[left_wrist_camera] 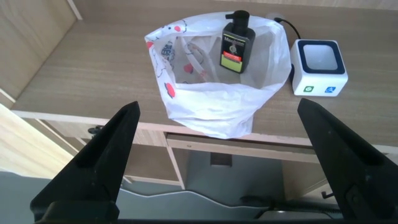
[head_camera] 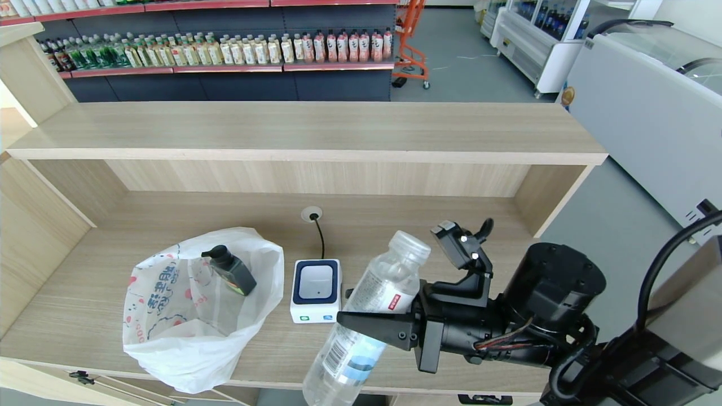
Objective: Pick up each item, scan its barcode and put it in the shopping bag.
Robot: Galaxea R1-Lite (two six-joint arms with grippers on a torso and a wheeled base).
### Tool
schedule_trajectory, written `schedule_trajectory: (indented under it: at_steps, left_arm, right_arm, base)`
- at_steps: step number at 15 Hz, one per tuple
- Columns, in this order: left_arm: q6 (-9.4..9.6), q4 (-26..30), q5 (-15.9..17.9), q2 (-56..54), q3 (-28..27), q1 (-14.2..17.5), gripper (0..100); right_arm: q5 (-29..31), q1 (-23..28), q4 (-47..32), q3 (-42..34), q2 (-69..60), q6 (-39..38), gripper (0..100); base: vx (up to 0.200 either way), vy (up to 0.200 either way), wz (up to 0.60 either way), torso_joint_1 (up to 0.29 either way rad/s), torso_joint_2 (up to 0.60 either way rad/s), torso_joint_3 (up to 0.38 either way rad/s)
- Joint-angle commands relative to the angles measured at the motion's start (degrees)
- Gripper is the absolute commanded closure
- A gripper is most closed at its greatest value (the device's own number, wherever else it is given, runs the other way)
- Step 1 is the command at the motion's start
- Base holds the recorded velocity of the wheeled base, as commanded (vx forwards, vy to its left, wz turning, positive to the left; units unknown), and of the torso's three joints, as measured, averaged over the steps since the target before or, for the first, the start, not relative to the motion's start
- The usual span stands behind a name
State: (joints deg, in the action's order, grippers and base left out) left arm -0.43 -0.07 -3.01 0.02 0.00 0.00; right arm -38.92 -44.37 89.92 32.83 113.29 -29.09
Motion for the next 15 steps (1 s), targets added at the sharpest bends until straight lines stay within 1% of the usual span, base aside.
schedule_trajectory:
  at_steps: [1, 9, 13, 15]
  left_arm:
    - [-0.01, -0.01, -0.07, -0.02, 0.0, 0.0, 0]
    - [-0.01, -0.01, -0.07, -0.02, 0.0, 0.0, 0]
    - [-0.01, -0.01, -0.07, -0.02, 0.0, 0.0, 0]
    - [-0.01, -0.01, -0.07, -0.02, 0.0, 0.0, 0]
  right_arm:
    - [-0.01, -0.8, 0.08, 1.8, 1.76, -0.01, 100]
    - [-0.27, -0.54, 0.08, 2.33, 2.82, -0.62, 100]
    - [-0.36, -0.63, 0.08, 1.8, 2.64, -3.7, 100]
    - [-0.98, -0.54, 0.08, 1.54, 2.55, -4.05, 100]
  base:
    - [0.0, 0.0, 0.0, 0.0, 0.0, 0.0]
    - [0.0, 0.0, 0.0, 0.0, 0.0, 0.0]
    - [0.0, 0.0, 0.0, 0.0, 0.0, 0.0]
    - [0.0, 0.0, 0.0, 0.0, 0.0, 0.0]
